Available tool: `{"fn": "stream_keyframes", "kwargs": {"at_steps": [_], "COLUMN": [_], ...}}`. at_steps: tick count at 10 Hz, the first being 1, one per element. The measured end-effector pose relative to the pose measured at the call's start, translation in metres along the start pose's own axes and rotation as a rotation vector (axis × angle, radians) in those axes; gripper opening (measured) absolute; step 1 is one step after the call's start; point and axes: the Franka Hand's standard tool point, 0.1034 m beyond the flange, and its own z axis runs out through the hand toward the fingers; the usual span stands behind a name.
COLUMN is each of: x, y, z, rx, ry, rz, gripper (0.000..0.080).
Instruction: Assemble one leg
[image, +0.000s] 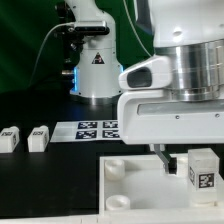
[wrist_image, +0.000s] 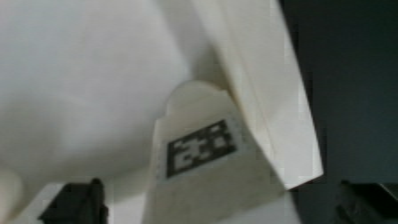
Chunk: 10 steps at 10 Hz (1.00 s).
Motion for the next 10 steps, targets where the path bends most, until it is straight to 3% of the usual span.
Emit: {"fn": "stream_keyframes", "kwargs": {"at_steps": [1, 3, 4, 5, 6, 8, 10], "x": [-0.0002, -0.0002, -0.0004, -0.0003, -0.0003, 0.0002, -0.0025], "y": [0.0012, 0.001, 0.0004, 0.0016, 0.002, 0.0058, 0.0094], "z": [0.0005, 0.0005, 0.0006, 0.0007, 0.0007, 0.0008, 0.0023], "rx": [0.001, 0.001, 0.005, 0.006, 0.005, 0.009, 0.041], "ry": [0.0, 0.0, -0.001, -0.001, -0.002, -0.014, -0.039], "rz": [-0.002, 0.041, 0.149, 0.251, 0.303, 0.662, 1.07], "gripper": [0.0648, 0.0418, 0.0418, 0.029, 0.029, 0.029, 0.029]}}
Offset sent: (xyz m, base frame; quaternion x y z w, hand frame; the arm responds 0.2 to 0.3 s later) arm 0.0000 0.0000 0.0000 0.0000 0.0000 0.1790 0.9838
